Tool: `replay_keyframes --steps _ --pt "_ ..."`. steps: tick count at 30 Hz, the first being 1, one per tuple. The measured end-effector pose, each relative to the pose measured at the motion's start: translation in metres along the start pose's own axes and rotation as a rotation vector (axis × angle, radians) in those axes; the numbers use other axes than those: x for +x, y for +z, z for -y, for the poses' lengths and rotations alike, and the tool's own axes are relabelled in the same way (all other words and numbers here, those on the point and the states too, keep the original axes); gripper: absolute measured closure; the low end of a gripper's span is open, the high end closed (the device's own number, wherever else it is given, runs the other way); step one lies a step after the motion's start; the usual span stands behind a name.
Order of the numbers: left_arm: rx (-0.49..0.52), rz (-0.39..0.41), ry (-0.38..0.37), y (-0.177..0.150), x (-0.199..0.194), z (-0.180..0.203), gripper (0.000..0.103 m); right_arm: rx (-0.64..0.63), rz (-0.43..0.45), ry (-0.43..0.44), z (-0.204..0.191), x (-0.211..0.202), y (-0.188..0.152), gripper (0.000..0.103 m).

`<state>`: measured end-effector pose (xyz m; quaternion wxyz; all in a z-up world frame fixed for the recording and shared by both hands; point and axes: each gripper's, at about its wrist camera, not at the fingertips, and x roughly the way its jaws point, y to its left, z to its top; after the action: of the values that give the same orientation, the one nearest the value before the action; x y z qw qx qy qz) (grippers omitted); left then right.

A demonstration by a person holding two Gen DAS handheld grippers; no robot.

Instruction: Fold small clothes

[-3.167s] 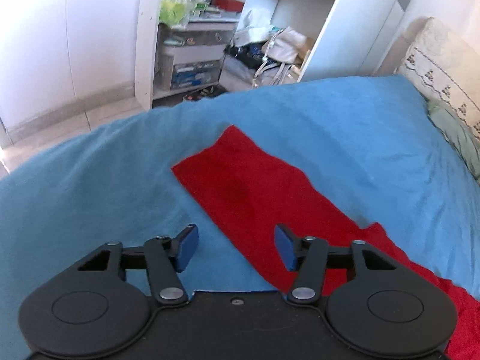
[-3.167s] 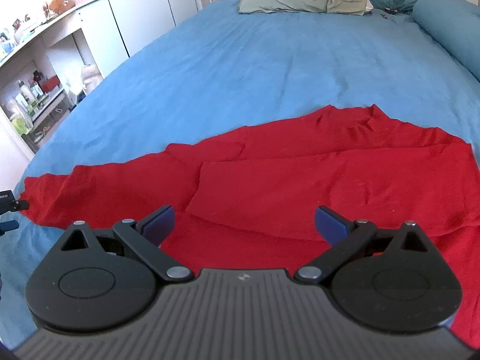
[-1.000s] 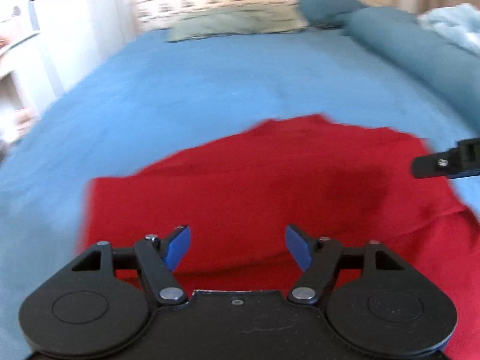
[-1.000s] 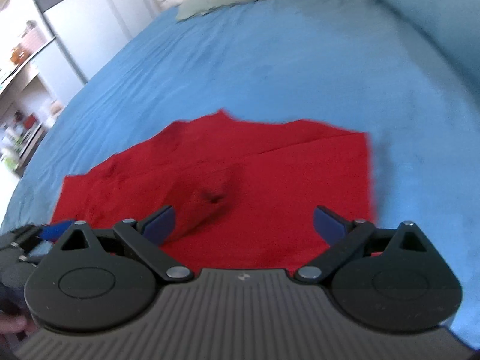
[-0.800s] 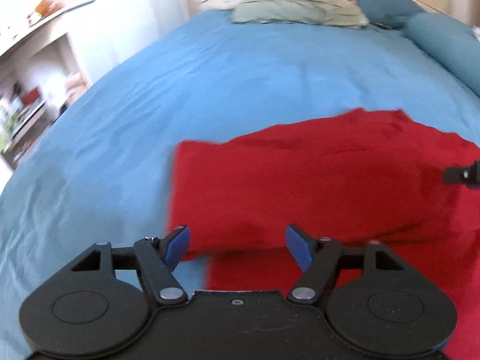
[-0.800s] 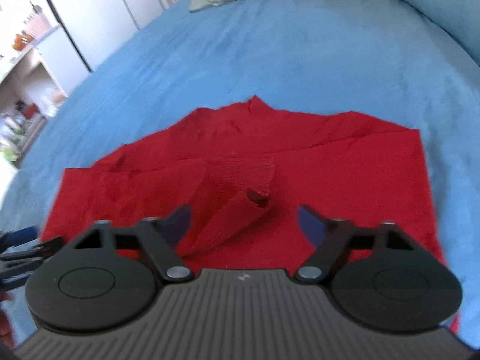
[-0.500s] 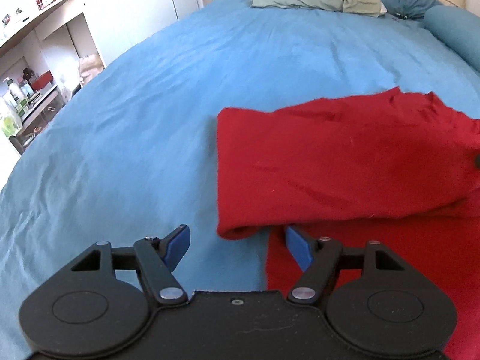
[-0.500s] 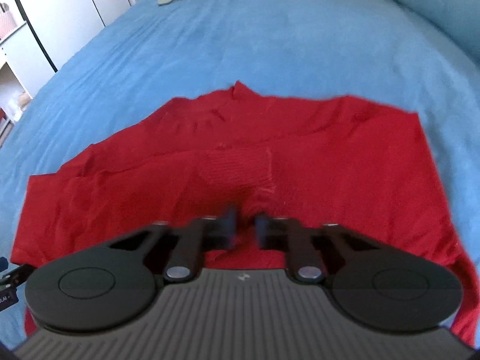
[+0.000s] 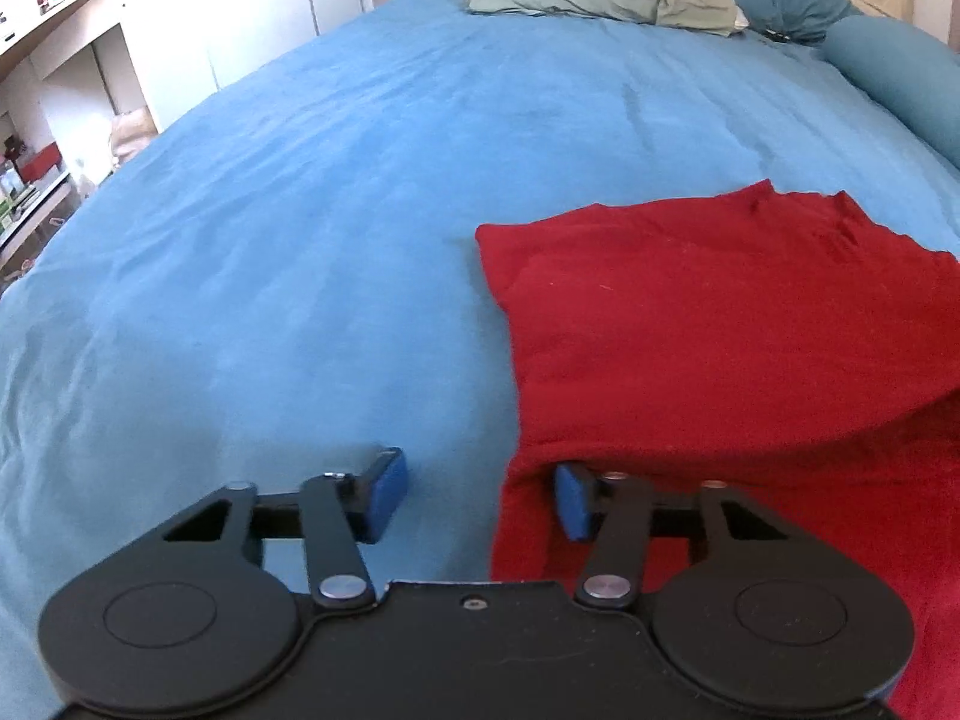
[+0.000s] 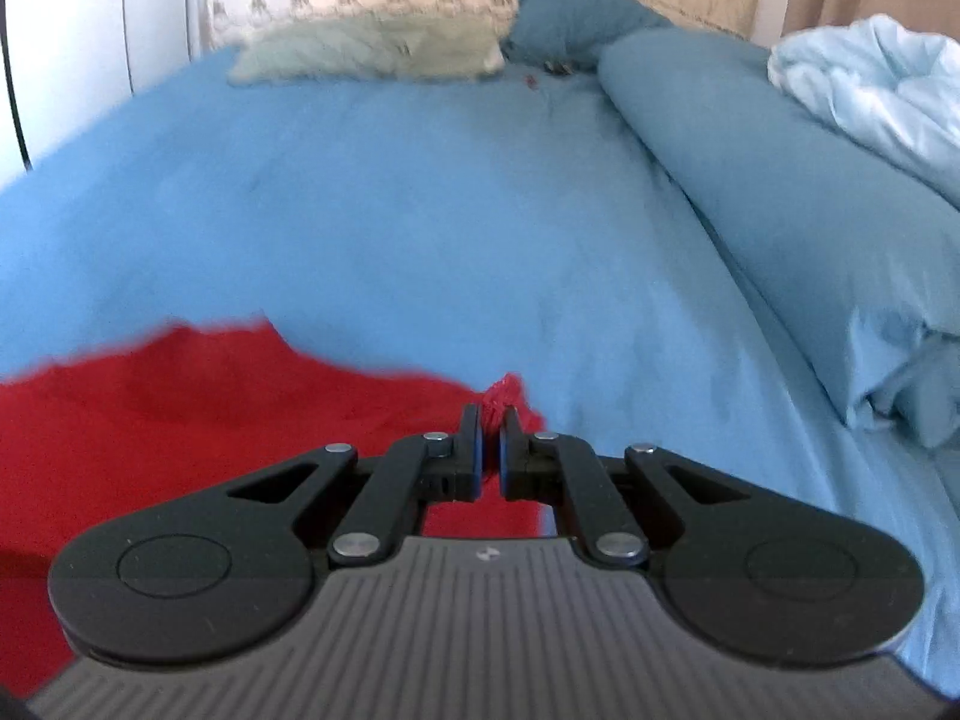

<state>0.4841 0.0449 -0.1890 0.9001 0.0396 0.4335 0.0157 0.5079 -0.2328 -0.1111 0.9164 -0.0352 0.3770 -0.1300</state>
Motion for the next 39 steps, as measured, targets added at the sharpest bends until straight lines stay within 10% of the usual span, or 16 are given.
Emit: replay_keyframes --steps 10,14,21,32,39 --pt "0.027 -0.029 0.040 -0.007 -0.023 -0.002 0.062 0.103 -0.120 0.032 0.002 0.024 -0.046 0.075" --pt "0.065 0.072 -0.012 0.003 -0.059 0.011 0.045 0.053 -0.031 0.022 0.003 -0.003 -0.048 0.000" --pt "0.103 0.046 -0.151 0.019 -0.043 0.053 0.042 -0.007 -0.026 0.231 -0.024 0.008 -0.041 0.000" --pt "0.052 -0.041 -0.161 -0.001 -0.008 0.046 0.040 0.094 -0.073 0.215 -0.001 0.035 -0.068 0.000" --pt "0.034 0.053 -0.072 0.008 -0.074 0.021 0.026 0.182 0.024 0.215 0.042 -0.039 -0.058 0.000"
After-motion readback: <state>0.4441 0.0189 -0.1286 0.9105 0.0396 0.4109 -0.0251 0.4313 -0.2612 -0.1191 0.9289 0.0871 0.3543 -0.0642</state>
